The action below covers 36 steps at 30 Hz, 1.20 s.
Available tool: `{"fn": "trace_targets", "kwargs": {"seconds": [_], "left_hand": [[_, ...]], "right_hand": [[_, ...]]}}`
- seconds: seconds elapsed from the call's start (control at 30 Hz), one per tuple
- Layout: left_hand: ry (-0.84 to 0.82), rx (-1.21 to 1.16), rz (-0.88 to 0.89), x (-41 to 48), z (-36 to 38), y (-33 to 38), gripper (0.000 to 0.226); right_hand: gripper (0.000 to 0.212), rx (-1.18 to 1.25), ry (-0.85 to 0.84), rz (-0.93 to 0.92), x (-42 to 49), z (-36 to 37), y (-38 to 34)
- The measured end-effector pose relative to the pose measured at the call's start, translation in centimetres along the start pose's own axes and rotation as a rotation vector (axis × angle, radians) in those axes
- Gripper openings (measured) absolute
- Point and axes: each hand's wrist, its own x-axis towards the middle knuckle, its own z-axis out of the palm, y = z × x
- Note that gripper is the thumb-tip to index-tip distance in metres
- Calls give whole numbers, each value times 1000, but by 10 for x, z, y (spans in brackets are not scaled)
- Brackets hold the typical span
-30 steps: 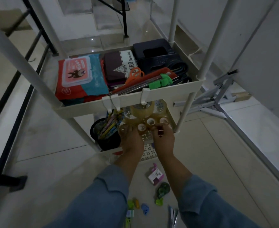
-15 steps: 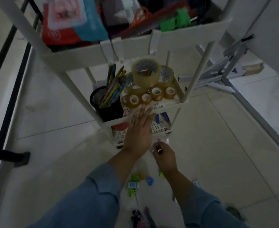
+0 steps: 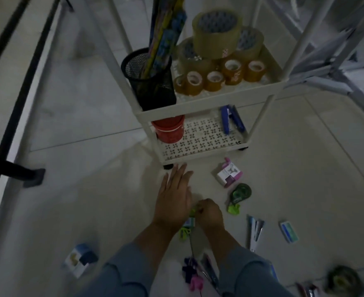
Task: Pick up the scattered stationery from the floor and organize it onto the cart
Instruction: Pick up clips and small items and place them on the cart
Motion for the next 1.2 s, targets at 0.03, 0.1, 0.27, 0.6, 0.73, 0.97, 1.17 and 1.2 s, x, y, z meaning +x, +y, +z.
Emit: {"fn": "trace_targets", "kwargs": {"seconds": [0.03,0.1,0.27,0.6,0.73,0.97,1.17,1.2], "left_hand": [[28,-24,8,5,-6,4,42],[75,-92,40,21,-23,15,45],[235,-79,156,86,-68,34,53],[78,211,79,135,-91,48,54],[36,228,59,133,-94,51,55],[-22,222,56,133,-99,52,55],[-44,238,56,134,-98,52,57],[-42,235,60,134,-97,52,58]], "right_hand": [[19,75,83,-7,-5,-7,-5],[20,193,260,-123,-16,-35,-25],[24,414,605,-402,-19,-132,-89],[17,231,811,-788,-1,-250,-186],[20,19,802,-712,20,-270,-207],[22,-187,690,-428,41,-279,-214],[19,-204,665,-469,37,-276,-209],[19,-203,676,-516,31,-274,-207]]}}
